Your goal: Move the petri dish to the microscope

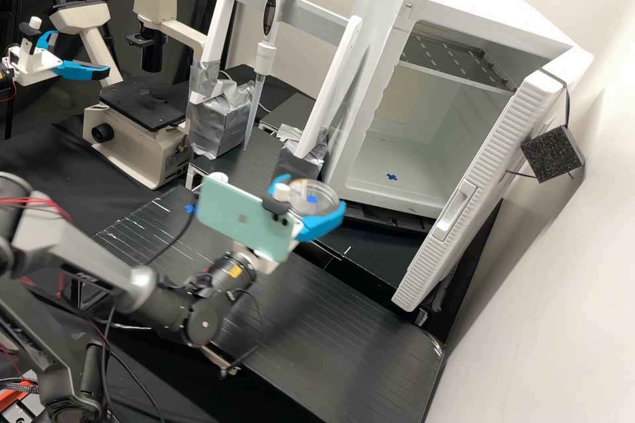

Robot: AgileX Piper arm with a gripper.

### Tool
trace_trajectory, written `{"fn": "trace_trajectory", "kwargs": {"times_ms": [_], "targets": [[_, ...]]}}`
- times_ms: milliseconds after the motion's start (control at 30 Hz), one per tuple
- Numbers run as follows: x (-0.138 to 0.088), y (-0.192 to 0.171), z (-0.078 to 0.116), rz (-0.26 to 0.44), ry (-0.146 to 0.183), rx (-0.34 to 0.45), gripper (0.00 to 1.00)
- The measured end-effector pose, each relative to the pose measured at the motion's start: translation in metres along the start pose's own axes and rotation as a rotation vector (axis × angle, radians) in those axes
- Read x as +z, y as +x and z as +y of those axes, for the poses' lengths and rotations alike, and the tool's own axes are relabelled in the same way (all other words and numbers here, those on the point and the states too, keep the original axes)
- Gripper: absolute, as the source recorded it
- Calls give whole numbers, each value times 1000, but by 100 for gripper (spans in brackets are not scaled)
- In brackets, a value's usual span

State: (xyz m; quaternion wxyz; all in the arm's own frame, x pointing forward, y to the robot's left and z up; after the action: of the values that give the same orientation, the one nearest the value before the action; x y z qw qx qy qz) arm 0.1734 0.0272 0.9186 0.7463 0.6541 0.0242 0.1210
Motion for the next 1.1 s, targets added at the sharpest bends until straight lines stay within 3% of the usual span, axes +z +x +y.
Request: {"fn": "trace_trajectory", "kwargs": {"times_ms": [167, 333, 533, 633, 667, 900, 1100], "targets": [[-36, -8, -19, 156, -7, -47, 0], [-60, -10, -35, 292, 17, -120, 0], [-86, -6, -57, 467, 92, -259, 0], [-95, 1, -67, 529, 143, -321, 0], [-101, 6, -72, 558, 173, -342, 0], [-131, 32, -89, 589, 199, -375, 0], [-155, 57, -108, 562, 191, -406, 0]]}}
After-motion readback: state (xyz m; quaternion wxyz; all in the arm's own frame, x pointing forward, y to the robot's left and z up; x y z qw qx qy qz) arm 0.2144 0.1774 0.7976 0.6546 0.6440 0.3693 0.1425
